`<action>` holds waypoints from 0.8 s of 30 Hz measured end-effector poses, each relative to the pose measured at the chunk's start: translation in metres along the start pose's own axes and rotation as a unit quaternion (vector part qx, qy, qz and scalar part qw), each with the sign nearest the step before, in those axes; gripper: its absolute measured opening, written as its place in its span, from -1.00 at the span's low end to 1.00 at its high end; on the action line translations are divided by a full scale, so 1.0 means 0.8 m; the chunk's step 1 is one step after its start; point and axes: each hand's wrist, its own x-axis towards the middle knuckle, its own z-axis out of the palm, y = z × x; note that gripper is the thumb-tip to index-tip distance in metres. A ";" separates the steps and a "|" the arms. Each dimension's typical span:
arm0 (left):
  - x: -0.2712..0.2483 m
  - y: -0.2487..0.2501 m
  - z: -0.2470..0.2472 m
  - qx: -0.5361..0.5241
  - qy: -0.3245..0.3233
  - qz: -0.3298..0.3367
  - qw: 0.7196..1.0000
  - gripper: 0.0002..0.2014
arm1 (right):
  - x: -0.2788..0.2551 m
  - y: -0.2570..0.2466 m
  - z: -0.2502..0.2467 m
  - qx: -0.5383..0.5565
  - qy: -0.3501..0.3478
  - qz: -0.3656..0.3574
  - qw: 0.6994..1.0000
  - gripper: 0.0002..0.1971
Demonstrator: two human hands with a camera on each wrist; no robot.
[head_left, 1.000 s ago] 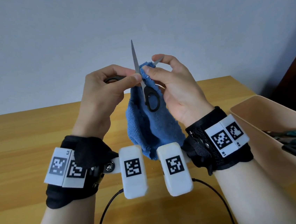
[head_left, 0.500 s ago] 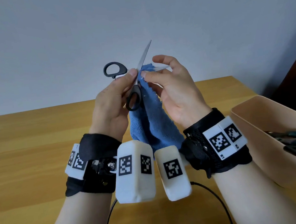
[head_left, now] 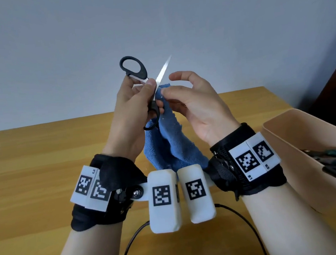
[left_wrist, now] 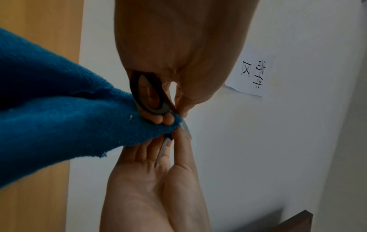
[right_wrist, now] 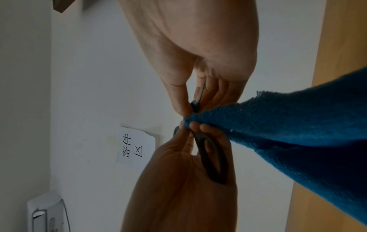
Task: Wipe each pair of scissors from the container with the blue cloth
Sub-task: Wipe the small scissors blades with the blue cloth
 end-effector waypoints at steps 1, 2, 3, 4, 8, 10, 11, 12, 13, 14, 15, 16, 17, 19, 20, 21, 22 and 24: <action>0.000 0.001 -0.002 0.021 -0.008 0.007 1.000 -0.93 | 0.000 0.000 0.000 -0.005 -0.006 0.000 1.000 -0.62; 0.000 0.003 -0.005 0.040 -0.016 0.014 0.999 -0.94 | 0.001 0.000 0.000 -0.011 -0.011 0.002 1.000 -0.63; 0.000 0.004 -0.008 0.056 -0.022 0.020 0.998 -0.95 | 0.001 -0.002 -0.001 -0.018 -0.014 0.005 1.000 -0.63; 0.000 0.007 -0.010 0.066 -0.026 0.027 0.997 -0.96 | 0.002 -0.003 -0.002 -0.025 -0.016 0.007 1.000 -0.62; -0.002 0.014 -0.013 0.089 -0.027 0.047 0.995 -0.97 | 0.001 -0.005 -0.004 -0.035 -0.037 -0.003 0.999 -0.62; -0.003 0.015 -0.010 0.103 -0.031 0.054 0.993 -0.98 | 0.000 -0.004 -0.003 -0.025 -0.042 -0.005 0.999 -0.61; -0.003 0.015 -0.009 0.107 -0.033 0.057 0.992 -0.98 | -0.001 -0.003 -0.001 -0.017 -0.044 -0.004 0.999 -0.61; -0.003 0.014 -0.009 0.108 -0.034 0.059 0.992 -0.98 | -0.002 -0.003 0.000 -0.009 -0.046 -0.002 0.999 -0.61; -0.003 0.014 -0.010 0.108 -0.034 0.059 0.992 -0.98 | -0.002 -0.004 0.001 -0.004 -0.048 0.000 0.999 -0.63; -0.002 0.015 -0.011 0.108 -0.032 0.058 0.992 -0.98 | -0.001 -0.004 0.001 -0.004 -0.053 0.001 0.999 -0.64; -0.002 0.015 -0.013 0.107 -0.030 0.058 0.992 -0.98 | -0.001 -0.005 0.001 -0.010 -0.057 0.000 0.998 -0.65; -0.002 0.016 -0.015 0.108 -0.029 0.058 0.992 -0.98 | -0.001 -0.005 0.001 -0.018 -0.061 -0.002 0.998 -0.65; -0.001 0.016 -0.017 0.108 -0.028 0.058 0.992 -0.98 | -0.001 -0.005 0.001 -0.023 -0.064 -0.004 0.998 -0.64; -0.001 0.017 -0.017 0.108 -0.031 0.056 0.992 -0.98 | -0.002 -0.004 0.001 -0.015 -0.068 0.001 0.998 -0.65; -0.002 0.017 -0.016 0.109 -0.035 0.055 0.992 -0.98 | -0.002 -0.003 0.001 -0.008 -0.066 0.003 0.998 -0.65; -0.002 0.017 -0.014 0.110 -0.038 0.055 0.992 -0.99 | -0.002 -0.003 0.001 -0.002 -0.062 0.004 0.998 -0.65; -0.002 0.017 -0.013 0.111 -0.039 0.057 0.991 -0.99 | -0.002 -0.003 0.001 0.001 -0.060 0.004 0.998 -0.64; -0.003 0.017 -0.012 0.110 -0.035 0.061 0.991 -0.98 | -0.001 -0.003 0.001 0.001 -0.058 0.003 0.998 -0.64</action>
